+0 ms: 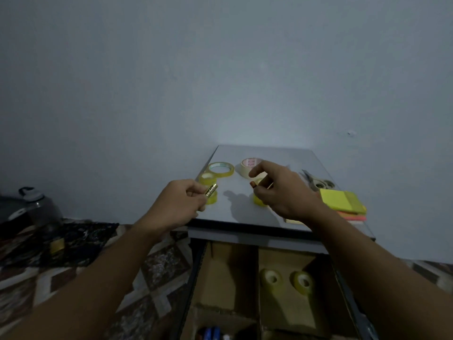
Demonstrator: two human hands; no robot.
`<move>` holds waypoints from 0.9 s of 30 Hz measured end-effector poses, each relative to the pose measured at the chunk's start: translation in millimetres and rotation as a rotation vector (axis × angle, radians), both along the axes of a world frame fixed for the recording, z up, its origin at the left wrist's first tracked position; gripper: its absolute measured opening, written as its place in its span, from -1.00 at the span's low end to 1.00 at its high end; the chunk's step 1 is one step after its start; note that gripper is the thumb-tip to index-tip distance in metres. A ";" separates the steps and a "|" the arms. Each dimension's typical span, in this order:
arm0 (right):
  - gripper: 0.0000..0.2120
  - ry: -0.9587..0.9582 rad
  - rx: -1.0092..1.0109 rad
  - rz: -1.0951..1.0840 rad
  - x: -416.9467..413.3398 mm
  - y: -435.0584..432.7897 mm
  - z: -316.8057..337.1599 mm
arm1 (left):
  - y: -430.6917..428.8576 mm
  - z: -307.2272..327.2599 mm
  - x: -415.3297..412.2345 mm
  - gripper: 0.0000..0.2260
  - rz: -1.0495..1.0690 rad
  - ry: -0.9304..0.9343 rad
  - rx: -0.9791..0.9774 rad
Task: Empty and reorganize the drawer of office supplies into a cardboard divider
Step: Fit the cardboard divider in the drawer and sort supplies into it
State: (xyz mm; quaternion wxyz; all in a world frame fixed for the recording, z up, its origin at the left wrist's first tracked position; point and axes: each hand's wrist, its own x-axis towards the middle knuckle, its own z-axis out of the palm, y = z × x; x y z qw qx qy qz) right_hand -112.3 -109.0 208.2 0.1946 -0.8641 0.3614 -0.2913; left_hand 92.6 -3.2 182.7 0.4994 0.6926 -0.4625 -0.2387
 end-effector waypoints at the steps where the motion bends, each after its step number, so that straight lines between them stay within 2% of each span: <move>1: -0.79 -0.025 0.033 0.024 -4.5 9.2 -4.0 | 10.6 -3.1 -4.9 -0.90 -0.008 0.011 0.019; 6: -0.76 -0.085 0.136 0.041 -24.8 47.3 -27.9 | 49.5 -22.3 -23.5 -0.88 -0.039 0.025 0.126; 9: -0.79 -0.091 0.184 0.035 -35.4 68.2 -43.8 | 65.7 -37.0 -33.2 -0.65 -0.128 0.051 0.197; 11: -0.81 -0.069 0.231 0.035 -42.5 81.4 -54.1 | 74.7 -46.7 -41.3 -0.57 -0.180 0.069 0.261; 15: -0.78 -0.051 0.312 0.069 -57.0 100.8 -72.2 | 93.1 -60.0 -57.3 -0.64 -0.267 0.067 0.392; 19: -0.72 -0.008 0.330 0.078 -67.8 111.3 -88.7 | 108.4 -76.6 -71.0 -0.68 -0.394 -0.116 0.571; 22: -0.71 0.001 0.332 0.060 -70.9 115.0 -96.4 | 104.9 -101.1 -85.8 -0.82 -0.327 -0.192 0.720; 24: -0.70 -0.003 0.352 0.052 -72.2 117.4 -100.0 | 98.8 -123.6 -92.3 -0.87 -0.217 -0.281 0.693; 27: -0.68 0.013 0.355 0.046 -74.0 122.3 -104.1 | 90.9 -144.3 -100.7 -0.94 -0.133 -0.303 0.679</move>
